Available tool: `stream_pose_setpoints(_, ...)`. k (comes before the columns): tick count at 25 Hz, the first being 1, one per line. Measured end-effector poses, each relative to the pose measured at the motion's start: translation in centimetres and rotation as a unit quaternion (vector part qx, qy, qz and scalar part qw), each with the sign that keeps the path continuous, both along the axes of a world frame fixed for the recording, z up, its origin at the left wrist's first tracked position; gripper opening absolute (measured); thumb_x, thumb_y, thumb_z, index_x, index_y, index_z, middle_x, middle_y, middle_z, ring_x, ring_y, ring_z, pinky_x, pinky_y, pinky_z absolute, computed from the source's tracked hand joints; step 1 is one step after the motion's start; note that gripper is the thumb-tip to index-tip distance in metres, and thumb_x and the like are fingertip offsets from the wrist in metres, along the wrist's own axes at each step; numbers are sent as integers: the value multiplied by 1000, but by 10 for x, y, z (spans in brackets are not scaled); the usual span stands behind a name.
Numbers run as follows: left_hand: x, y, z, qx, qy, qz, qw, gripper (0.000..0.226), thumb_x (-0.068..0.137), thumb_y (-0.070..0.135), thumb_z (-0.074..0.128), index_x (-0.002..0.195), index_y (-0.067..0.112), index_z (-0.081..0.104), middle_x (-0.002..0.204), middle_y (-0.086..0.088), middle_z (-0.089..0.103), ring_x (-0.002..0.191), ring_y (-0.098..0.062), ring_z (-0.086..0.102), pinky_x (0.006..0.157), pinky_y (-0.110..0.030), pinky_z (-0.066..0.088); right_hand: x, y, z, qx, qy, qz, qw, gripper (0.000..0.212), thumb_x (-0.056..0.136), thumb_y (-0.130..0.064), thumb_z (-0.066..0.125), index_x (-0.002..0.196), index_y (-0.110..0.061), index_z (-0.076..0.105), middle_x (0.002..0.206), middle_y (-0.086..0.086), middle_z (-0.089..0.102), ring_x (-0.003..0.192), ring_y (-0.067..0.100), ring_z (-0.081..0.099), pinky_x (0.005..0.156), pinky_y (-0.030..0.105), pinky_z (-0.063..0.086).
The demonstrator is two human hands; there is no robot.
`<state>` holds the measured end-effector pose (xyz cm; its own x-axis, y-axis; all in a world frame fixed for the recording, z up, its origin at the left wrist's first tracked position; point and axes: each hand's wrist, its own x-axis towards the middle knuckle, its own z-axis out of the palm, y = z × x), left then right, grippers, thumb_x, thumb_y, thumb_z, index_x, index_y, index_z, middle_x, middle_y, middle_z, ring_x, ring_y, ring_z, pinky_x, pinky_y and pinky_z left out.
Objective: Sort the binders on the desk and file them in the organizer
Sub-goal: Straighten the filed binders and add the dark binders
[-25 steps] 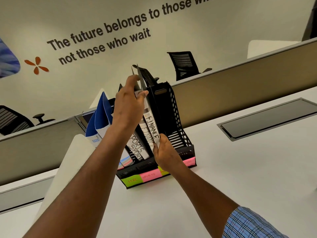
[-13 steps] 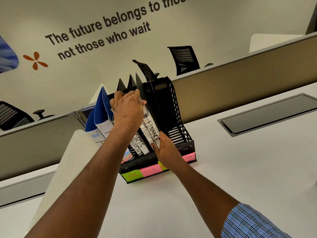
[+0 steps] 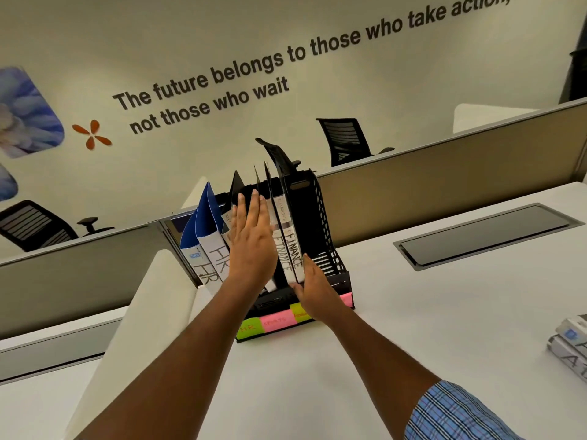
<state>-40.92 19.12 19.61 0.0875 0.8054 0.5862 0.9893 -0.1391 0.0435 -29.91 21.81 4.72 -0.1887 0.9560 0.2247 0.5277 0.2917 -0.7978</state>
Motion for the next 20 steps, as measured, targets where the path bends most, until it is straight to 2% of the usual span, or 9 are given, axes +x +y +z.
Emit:
stream_pose_setpoints(3, 7, -28, -18, -13, -39, -19, 999, 52, 101, 18, 34, 149, 7, 17, 158, -8, 12, 147, -22, -4, 121, -37, 1, 4, -5, 18, 13, 14, 9, 1000, 69, 97, -20, 49, 153, -12, 9, 159, 8, 14, 146, 19, 15, 119, 33, 18)
stream_pose_setpoints(7, 9, -72, -46, -73, -131, -13, 989, 48, 101, 19, 36, 146, 6, 27, 155, -9, 25, 147, -23, 9, 120, -34, 8, 10, -19, 31, 3, -20, -1, 1000, 69, 97, -15, 47, 153, -11, 6, 161, 8, 7, 148, 20, 8, 120, 34, 13)
stream_pose_setpoints(11, 8, -115, -76, -151, -219, 15, 964, 46, 101, 23, 36, 145, 7, 32, 153, -8, 30, 146, -23, 15, 119, -36, 15, 11, -51, 20, -17, -117, -10, 993, 66, 97, -21, 50, 150, -4, 15, 158, 14, 15, 146, 27, 12, 118, 37, 16)
stream_pose_setpoints(13, 11, -136, -94, -187, -215, 26, 958, 48, 102, 25, 33, 146, 8, 29, 155, -7, 27, 146, -21, 13, 119, -34, 14, 12, -77, 6, -14, -177, 3, 984, 64, 97, -23, 51, 148, -3, 20, 157, 16, 18, 146, 29, 14, 118, 39, 17)
stream_pose_setpoints(16, 21, -162, -119, -220, -216, 32, 951, 47, 103, 25, 32, 146, 7, 29, 155, -8, 26, 146, -22, 15, 118, -32, 13, 18, -116, -16, -20, -212, 15, 977, 59, 97, -31, 50, 144, -3, 29, 154, 18, 24, 143, 32, 20, 116, 41, 21)
stream_pose_setpoints(20, 36, -184, -147, -250, -228, 36, 940, 44, 103, 19, 32, 144, 4, 33, 153, -11, 31, 144, -24, 21, 117, -31, 14, 36, -157, -38, -26, -270, 3, 962, 59, 99, -36, 44, 146, -4, 27, 156, 17, 21, 145, 31, 16, 117, 42, 17)
